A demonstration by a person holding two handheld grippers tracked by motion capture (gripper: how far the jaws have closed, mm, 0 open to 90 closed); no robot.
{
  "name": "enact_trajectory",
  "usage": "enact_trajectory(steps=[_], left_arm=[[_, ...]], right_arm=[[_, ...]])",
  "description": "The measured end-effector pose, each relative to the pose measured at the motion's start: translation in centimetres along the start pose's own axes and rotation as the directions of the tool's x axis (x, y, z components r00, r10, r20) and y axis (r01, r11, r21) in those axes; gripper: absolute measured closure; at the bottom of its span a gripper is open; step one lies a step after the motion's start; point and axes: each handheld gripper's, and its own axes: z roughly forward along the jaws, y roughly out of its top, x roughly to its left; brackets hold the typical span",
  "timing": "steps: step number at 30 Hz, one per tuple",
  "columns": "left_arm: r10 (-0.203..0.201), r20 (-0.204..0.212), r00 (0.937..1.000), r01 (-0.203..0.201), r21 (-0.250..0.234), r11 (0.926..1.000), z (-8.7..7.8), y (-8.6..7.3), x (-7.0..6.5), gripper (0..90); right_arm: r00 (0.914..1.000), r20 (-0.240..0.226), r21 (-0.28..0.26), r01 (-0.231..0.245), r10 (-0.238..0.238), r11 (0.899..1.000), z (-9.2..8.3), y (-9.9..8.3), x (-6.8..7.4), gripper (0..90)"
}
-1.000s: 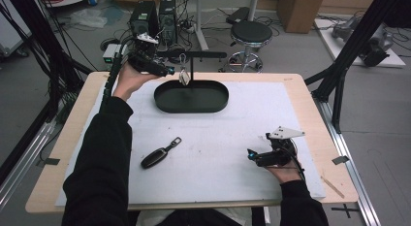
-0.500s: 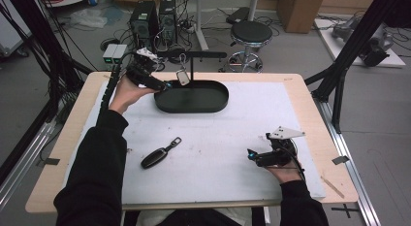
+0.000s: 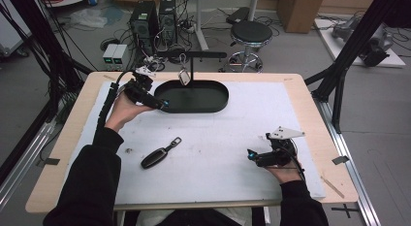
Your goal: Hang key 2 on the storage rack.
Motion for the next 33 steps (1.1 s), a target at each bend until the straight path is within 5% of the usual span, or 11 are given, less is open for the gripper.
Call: enact_trajectory(steps=[20, 33], left_arm=[[-0.018, 0.013, 0.9998, 0.018, 0.043, 0.9989, -0.1, -3.5, -1.4, 1.7], [-0.017, 0.054, 0.9984, 0.010, 0.127, 0.9919, 1.2, -5.2, -2.8, 1.7]], right_arm=[[1.0000, -0.002, 0.003, -0.001, 0.001, 1.000, -0.1, 0.0, 0.0, 0.8], [1.0000, 0.001, 0.014, 0.005, -0.005, 1.000, 0.1, 0.0, 0.1, 0.7]])
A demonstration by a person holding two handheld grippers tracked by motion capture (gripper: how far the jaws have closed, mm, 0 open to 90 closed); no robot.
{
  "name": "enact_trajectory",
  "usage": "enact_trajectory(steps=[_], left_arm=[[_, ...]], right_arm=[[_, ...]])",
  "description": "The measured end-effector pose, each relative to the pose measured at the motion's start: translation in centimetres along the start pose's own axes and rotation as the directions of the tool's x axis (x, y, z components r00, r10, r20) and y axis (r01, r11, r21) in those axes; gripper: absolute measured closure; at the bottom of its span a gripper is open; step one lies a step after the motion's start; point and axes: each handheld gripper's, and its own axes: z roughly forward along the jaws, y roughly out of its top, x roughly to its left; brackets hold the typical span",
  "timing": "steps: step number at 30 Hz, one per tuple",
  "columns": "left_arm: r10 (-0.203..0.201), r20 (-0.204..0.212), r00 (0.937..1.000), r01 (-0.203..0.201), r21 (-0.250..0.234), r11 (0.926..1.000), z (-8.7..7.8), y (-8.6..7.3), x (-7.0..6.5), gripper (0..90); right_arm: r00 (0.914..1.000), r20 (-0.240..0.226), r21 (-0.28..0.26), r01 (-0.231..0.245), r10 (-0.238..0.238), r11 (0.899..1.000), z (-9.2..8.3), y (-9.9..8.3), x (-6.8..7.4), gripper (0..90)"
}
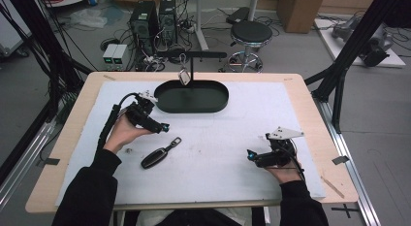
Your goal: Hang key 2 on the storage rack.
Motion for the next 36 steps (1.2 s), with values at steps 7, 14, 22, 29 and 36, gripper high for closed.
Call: enact_trajectory(steps=[7, 14, 22, 29, 36], left_arm=[[-0.027, -0.012, 0.9996, 0.027, 0.023, 0.9994, 0.3, -1.1, -0.3, 1.7], [-0.043, 0.003, 0.9991, 0.043, 0.066, 0.9969, 0.8, -2.1, -0.7, 1.7], [-0.033, 0.040, 0.9987, 0.026, 0.152, 0.9881, 1.9, -2.7, -1.7, 2.5], [-0.014, 0.057, 0.9983, 0.004, 0.174, 0.9847, 2.3, -2.7, -2.7, 10.9], [0.019, 0.020, 0.9996, -0.023, 0.201, 0.9794, 2.5, -2.7, -3.4, 22.6]], right_arm=[[1.0000, 0.001, -0.001, 0.001, -0.001, 1.000, 0.0, 0.0, -0.1, 0.8], [1.0000, 0.002, -0.002, 0.005, -0.005, 1.000, 0.0, 0.0, 0.0, 0.8], [1.0000, 0.002, 0.000, 0.006, -0.006, 1.000, 0.0, 0.0, 0.0, 0.8], [0.9999, 0.008, 0.004, 0.010, -0.010, 1.000, 0.0, 0.0, 0.0, 0.7], [0.9999, 0.009, 0.004, 0.011, -0.011, 1.000, 0.0, 0.0, 0.0, 0.8]])
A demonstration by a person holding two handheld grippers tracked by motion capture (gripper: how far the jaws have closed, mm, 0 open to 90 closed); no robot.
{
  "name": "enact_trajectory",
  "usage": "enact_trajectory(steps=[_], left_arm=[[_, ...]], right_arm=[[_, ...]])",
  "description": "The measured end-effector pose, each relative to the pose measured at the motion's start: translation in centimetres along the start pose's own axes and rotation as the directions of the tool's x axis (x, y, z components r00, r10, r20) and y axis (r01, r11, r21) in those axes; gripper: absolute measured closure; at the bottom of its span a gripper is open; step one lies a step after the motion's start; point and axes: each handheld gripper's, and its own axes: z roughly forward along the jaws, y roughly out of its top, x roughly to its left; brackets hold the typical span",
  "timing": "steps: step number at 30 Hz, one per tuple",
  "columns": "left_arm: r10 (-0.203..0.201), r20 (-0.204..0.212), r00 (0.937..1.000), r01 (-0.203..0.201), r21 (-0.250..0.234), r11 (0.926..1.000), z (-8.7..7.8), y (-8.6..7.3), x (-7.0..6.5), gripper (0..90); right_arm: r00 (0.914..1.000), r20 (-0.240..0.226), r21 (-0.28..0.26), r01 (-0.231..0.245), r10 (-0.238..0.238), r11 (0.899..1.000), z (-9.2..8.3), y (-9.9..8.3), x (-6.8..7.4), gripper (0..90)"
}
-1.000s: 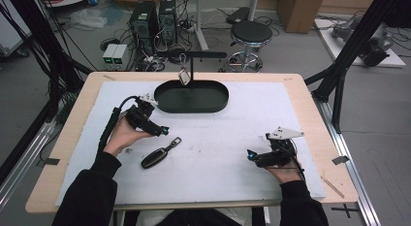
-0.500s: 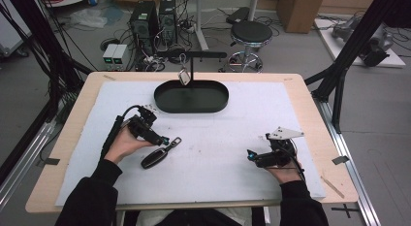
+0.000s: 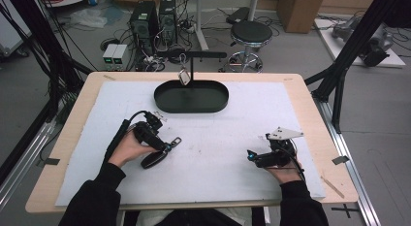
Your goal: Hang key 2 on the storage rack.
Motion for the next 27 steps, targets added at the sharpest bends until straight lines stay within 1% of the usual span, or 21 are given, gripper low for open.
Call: enact_trajectory(steps=[2, 3, 5, 9, 12, 14, 18, 19, 20, 23, 24, 25, 26, 27], left_arm=[[-0.007, 0.003, 1.0000, 0.007, -0.008, 0.9999, 0.0, 0.0, -0.2, 25.8], [0.000, 0.000, 1.0000, 0.000, -0.009, 1.0000, 0.0, 0.1, -0.3, 27.8], [0.003, 0.006, 1.0000, -0.003, -0.009, 1.0000, 0.0, 0.1, -0.5, 32.4], [0.011, 0.009, 0.9999, -0.011, 0.023, 0.9997, 0.3, 0.1, -1.0, 37.8], [0.004, 0.006, 1.0000, -0.004, 0.027, 0.9996, 0.5, 0.1, -1.4, 42.5], [-0.013, 0.004, 0.9999, 0.013, 0.013, 0.9998, 0.5, 0.2, -1.6, 49.0], [-0.024, 0.006, 0.9997, 0.024, 0.020, 0.9995, 0.8, 0.2, -1.8, 58.6], [-0.027, -0.001, 0.9996, 0.027, 0.020, 0.9994, 0.8, 0.2, -1.9, 61.0], [-0.028, -0.011, 0.9995, 0.028, 0.016, 0.9995, 0.8, 0.1, -1.9, 62.3], [-0.022, -0.004, 0.9998, 0.022, 0.028, 0.9994, 0.7, 0.1, -2.0, 67.1], [-0.028, 0.000, 0.9996, 0.028, 0.029, 0.9992, 0.7, 0.1, -2.1, 70.3], [-0.028, 0.009, 0.9996, 0.027, 0.035, 0.9990, 0.6, 0.1, -2.3, 75.8], [-0.026, 0.003, 0.9997, 0.026, 0.033, 0.9991, 0.7, 0.1, -2.4, 79.0], [-0.027, 0.005, 0.9996, 0.027, 0.033, 0.9991, 0.6, 0.1, -2.4, 80.4]], right_arm=[[1.0000, -0.001, -0.001, 0.001, -0.001, 1.000, 0.0, 0.0, 0.0, 0.8], [1.0000, -0.001, -0.001, 0.001, -0.001, 1.000, 0.0, 0.0, 0.0, 0.8], [1.0000, -0.001, 0.001, 0.000, 0.000, 1.000, 0.0, 0.0, 0.0, 0.8], [1.0000, 0.001, 0.003, 0.002, -0.002, 1.000, 0.0, 0.0, 0.0, 0.8], [1.0000, 0.001, 0.004, 0.003, -0.003, 1.000, 0.0, 0.0, 0.0, 0.8], [1.0000, 0.001, 0.004, 0.003, -0.003, 1.000, 0.0, 0.0, 0.0, 0.8], [1.0000, 0.005, 0.005, 0.007, -0.007, 1.000, 0.0, 0.0, 0.0, 0.7], [1.0000, 0.005, 0.005, 0.007, -0.007, 1.000, 0.0, 0.0, 0.0, 0.8], [1.0000, 0.005, 0.006, 0.006, -0.006, 1.000, 0.0, -0.1, 0.0, 0.8], [1.0000, 0.005, 0.009, 0.004, -0.004, 1.000, 0.0, -0.1, 0.0, 0.8], [1.0000, 0.004, 0.010, 0.001, -0.001, 1.000, 0.0, -0.1, 0.0, 0.8], [1.0000, 0.006, 0.010, 0.002, -0.003, 1.000, 0.0, -0.1, 0.0, 0.8], [1.0000, 0.004, 0.012, 0.001, -0.001, 1.000, 0.0, -0.1, 0.0, 0.8], [1.0000, 0.005, 0.012, 0.002, -0.003, 1.000, 0.0, -0.1, 0.0, 0.8]])
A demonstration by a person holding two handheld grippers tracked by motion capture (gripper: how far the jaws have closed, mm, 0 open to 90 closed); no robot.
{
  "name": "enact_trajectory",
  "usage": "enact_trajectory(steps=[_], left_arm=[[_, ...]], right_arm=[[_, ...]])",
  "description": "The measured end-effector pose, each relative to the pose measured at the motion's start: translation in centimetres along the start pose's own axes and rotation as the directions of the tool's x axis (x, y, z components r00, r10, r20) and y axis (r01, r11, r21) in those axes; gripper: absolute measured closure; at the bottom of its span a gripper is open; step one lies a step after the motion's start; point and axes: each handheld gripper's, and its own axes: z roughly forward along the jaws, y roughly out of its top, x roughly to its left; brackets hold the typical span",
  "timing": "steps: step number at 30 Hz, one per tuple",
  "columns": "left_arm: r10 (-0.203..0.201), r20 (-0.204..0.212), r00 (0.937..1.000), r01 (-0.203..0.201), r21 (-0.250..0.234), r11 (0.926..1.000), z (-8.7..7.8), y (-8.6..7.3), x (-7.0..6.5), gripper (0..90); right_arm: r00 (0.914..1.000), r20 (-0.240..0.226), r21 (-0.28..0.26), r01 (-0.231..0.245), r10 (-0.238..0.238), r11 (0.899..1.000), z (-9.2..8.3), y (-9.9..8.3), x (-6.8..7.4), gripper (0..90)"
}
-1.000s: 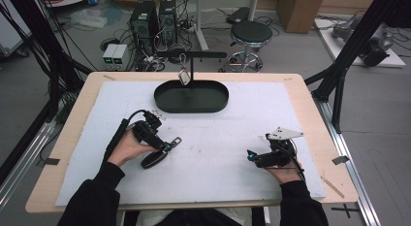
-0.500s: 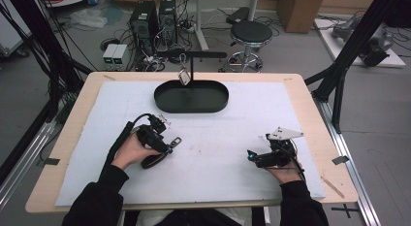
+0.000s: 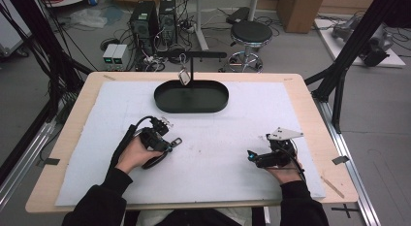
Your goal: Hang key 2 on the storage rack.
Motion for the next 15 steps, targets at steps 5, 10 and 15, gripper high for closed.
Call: enact_trajectory(steps=[5, 10, 15], left_arm=[[-0.010, 0.022, 0.9997, 0.010, 0.000, 1.0000, -0.08, -0.01, 0.21, 84.3], [0.016, 0.024, 0.9996, -0.016, 0.000, 0.9999, -0.28, -0.02, -0.32, 85.6], [0.015, 0.042, 0.9990, -0.015, -0.016, 0.9998, -0.82, -0.08, -0.34, 85.9]], right_arm=[[1.0000, 0.004, -0.001, 0.004, -0.004, 1.000, -0.03, -0.03, -0.07, 0.8], [1.0000, 0.006, -0.001, 0.005, -0.005, 1.000, 0.00, -0.04, -0.12, 0.8], [1.0000, 0.006, 0.000, 0.003, -0.003, 1.000, -0.03, -0.04, -0.09, 0.8]])
